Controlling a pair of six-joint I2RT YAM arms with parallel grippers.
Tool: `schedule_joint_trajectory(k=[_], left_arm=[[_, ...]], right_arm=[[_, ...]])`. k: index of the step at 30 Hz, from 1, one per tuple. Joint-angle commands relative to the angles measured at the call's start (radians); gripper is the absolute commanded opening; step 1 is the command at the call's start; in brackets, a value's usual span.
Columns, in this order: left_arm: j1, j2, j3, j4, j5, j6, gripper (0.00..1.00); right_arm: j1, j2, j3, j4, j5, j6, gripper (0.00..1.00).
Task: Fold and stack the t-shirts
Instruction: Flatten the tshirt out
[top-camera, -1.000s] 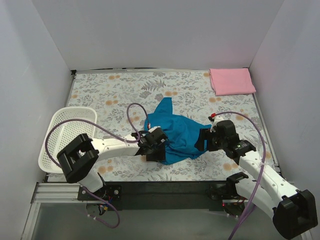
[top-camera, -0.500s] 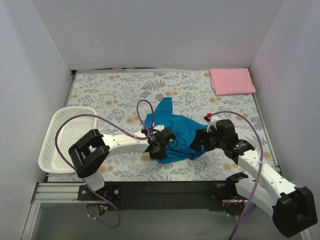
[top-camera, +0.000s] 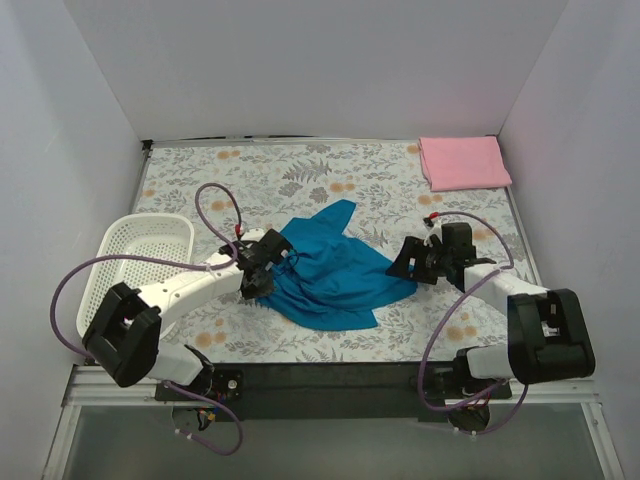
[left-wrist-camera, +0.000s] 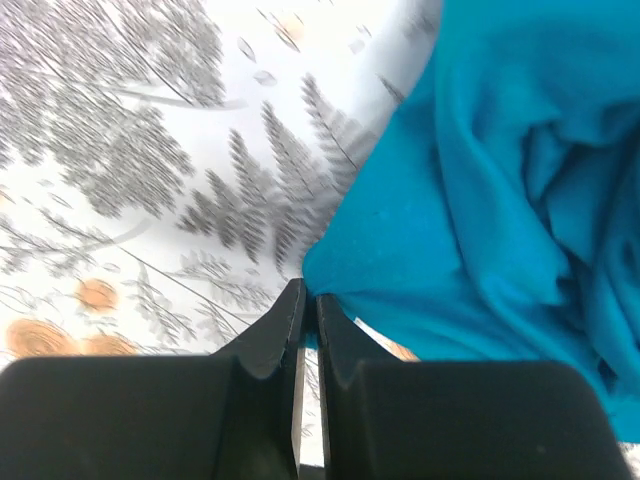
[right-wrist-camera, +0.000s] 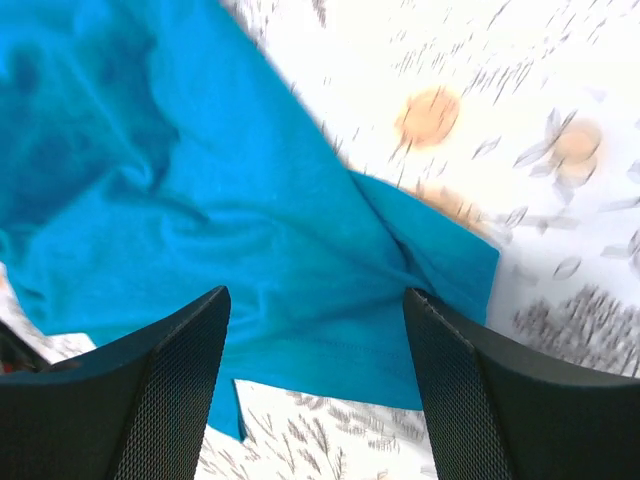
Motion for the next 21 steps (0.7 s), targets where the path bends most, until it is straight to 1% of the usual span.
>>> schedule_joint_trajectory(k=[1, 2, 4, 5, 10, 11, 13, 14, 15, 17, 19, 21], left_arm=[[0.072, -0.037, -0.007, 0.046, -0.029, 0.119, 0.00], [0.104, -0.035, -0.006, 0.057, -0.023, 0.136, 0.00], [0.138, -0.019, 0.007, 0.078, -0.026, 0.171, 0.00], [0.175, -0.011, 0.011, 0.087, -0.026, 0.207, 0.00], [0.293, 0.073, 0.071, 0.139, -0.066, 0.313, 0.00], [0.310, 0.092, 0.098, 0.146, -0.097, 0.334, 0.00], [0.356, 0.148, 0.137, 0.150, -0.132, 0.343, 0.00], [0.371, 0.168, 0.157, 0.149, -0.155, 0.345, 0.00], [0.383, 0.188, 0.204, 0.149, -0.207, 0.347, 0.00], [0.413, 0.259, 0.252, 0.161, -0.252, 0.359, 0.01], [0.428, 0.308, 0.330, 0.169, -0.308, 0.380, 0.06], [0.430, 0.359, 0.403, 0.173, -0.324, 0.392, 0.10]], right_arm=[[-0.103, 0.140, 0.000, 0.019, -0.022, 0.044, 0.78], [-0.120, 0.192, 0.019, 0.045, -0.017, 0.051, 0.78], [-0.167, 0.237, 0.046, 0.045, 0.009, 0.071, 0.79], [-0.184, 0.269, 0.071, 0.045, 0.017, 0.080, 0.79], [-0.275, 0.315, 0.181, 0.030, 0.124, 0.098, 0.80], [-0.285, 0.323, 0.227, 0.004, 0.138, 0.098, 0.81], [-0.318, 0.335, 0.267, -0.013, 0.148, 0.098, 0.81], [-0.324, 0.344, 0.287, -0.022, 0.161, 0.095, 0.81], [-0.325, 0.348, 0.324, -0.045, 0.199, 0.086, 0.82], [-0.326, 0.345, 0.353, -0.067, 0.214, 0.066, 0.82], [-0.322, 0.316, 0.372, -0.096, 0.218, 0.040, 0.82], [-0.309, 0.279, 0.370, -0.108, 0.215, 0.005, 0.81]])
